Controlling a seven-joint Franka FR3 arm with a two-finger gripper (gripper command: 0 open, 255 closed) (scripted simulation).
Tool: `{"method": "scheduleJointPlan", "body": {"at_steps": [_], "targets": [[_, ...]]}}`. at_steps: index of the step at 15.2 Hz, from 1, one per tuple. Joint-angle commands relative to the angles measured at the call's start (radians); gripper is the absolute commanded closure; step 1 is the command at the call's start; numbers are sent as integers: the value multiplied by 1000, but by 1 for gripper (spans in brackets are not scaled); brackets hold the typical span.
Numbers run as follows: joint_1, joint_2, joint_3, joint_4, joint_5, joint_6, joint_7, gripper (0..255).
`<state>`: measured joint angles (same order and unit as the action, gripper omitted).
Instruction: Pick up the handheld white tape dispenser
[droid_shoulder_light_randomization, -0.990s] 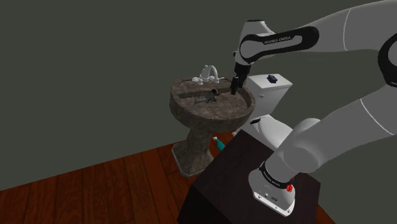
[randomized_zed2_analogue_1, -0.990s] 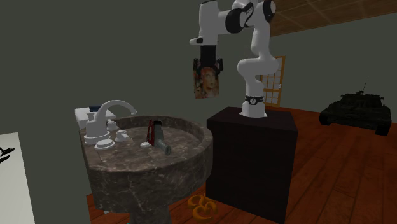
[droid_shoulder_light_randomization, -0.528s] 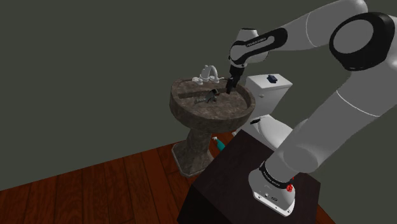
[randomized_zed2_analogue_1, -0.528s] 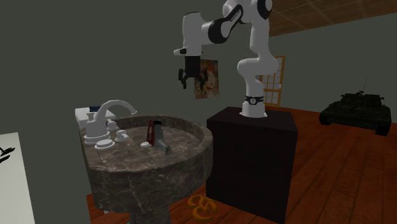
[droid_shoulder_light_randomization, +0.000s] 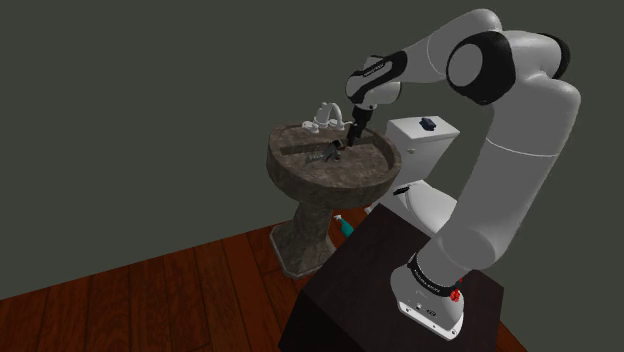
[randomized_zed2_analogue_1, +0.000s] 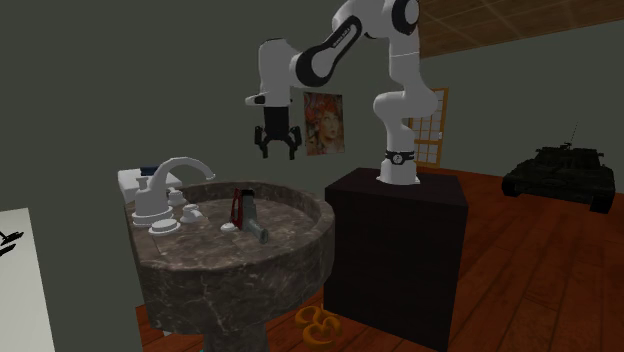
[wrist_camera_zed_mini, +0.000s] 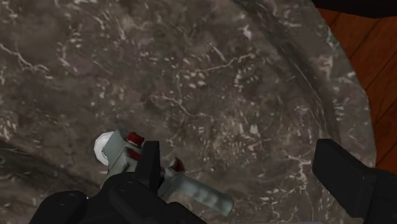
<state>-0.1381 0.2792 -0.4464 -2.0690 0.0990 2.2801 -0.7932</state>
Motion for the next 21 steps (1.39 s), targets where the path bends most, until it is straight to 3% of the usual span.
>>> {"method": "scheduleJointPlan", "body": {"at_steps": [1,8,18,19,21], "targets": [[-38,93,16,90,58,-1,-62,0],[-168,374,92,408,179,-34,-184,0],[-183,443,113,412,203,29,-198,0],[-183,443,113,414,203,28,-198,255],[-184,443,113,413,203,28,-198,255]]}}
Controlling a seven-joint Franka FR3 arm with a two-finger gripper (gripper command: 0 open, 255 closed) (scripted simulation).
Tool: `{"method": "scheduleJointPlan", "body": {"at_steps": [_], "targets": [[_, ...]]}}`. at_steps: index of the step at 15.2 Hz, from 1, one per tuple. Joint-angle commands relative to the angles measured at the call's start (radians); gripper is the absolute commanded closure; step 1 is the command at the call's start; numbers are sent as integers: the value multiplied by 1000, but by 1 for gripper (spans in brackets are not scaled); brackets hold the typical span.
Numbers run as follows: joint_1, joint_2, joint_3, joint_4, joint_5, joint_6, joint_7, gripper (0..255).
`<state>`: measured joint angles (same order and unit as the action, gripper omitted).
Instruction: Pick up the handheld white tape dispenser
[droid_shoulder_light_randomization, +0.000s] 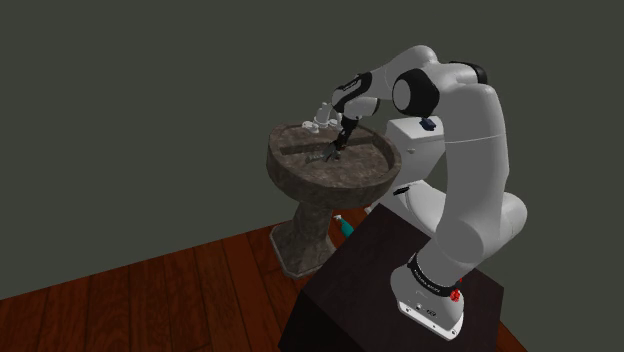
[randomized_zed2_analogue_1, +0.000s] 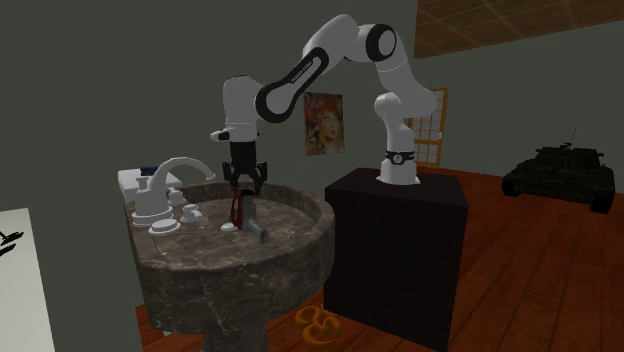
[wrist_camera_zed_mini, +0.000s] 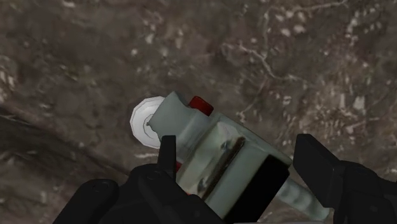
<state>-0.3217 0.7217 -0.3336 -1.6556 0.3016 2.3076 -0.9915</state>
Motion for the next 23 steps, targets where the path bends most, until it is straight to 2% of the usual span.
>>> {"method": "scheduleJointPlan", "body": {"at_steps": [1,7,23], "targets": [[0,1,0,0,0,1,0,255],[1,1,1,-1,0,2,0,255],[26,-126,-37,9,-48,-132,29,255]]}}
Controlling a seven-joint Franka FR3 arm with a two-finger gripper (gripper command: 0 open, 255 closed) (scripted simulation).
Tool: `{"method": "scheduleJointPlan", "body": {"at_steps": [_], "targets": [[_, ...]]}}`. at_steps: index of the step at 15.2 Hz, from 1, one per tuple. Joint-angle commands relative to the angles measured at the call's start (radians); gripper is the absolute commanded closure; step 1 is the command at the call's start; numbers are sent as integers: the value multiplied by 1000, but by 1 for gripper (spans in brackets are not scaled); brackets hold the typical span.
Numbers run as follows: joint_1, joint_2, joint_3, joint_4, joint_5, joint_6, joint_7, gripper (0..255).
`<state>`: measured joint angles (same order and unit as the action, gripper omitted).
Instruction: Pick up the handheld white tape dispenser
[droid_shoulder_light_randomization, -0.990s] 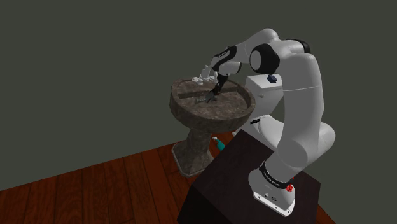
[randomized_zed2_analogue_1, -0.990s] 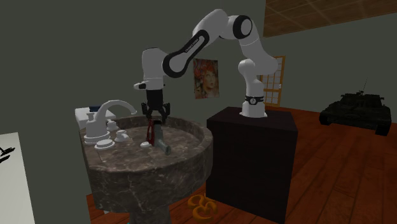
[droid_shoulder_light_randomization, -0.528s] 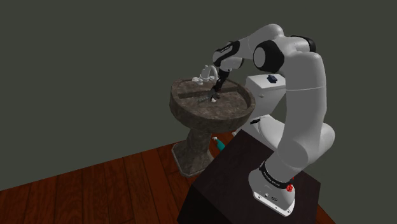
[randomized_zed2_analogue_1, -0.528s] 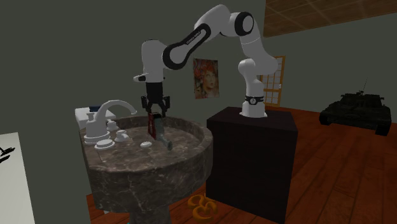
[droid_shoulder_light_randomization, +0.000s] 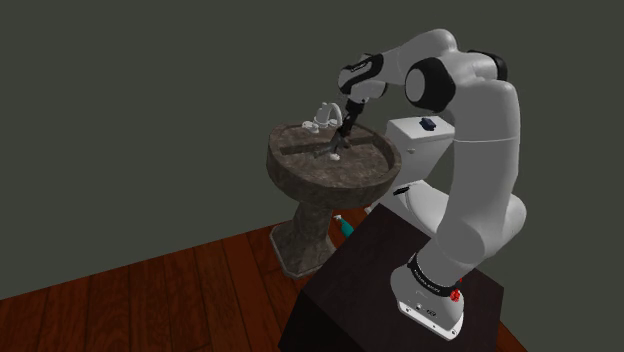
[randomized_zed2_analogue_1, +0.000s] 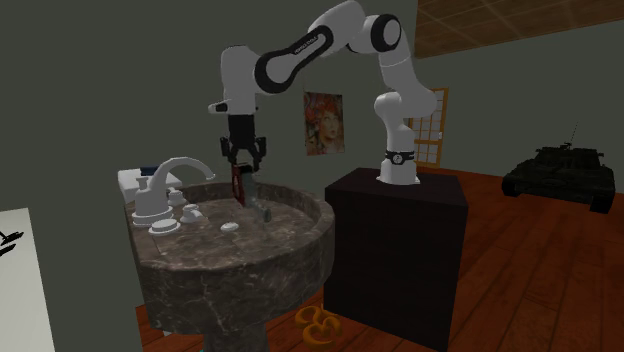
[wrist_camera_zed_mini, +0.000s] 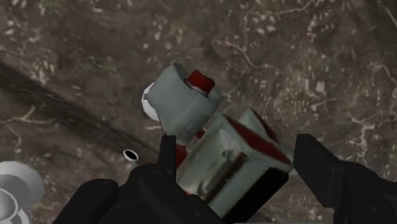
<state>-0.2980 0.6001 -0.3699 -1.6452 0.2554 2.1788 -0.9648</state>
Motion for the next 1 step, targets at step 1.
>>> {"method": "scheduleJointPlan", "body": {"at_steps": [1], "targets": [[2,-4,-1,-1,-2,-3,2,255]]}}
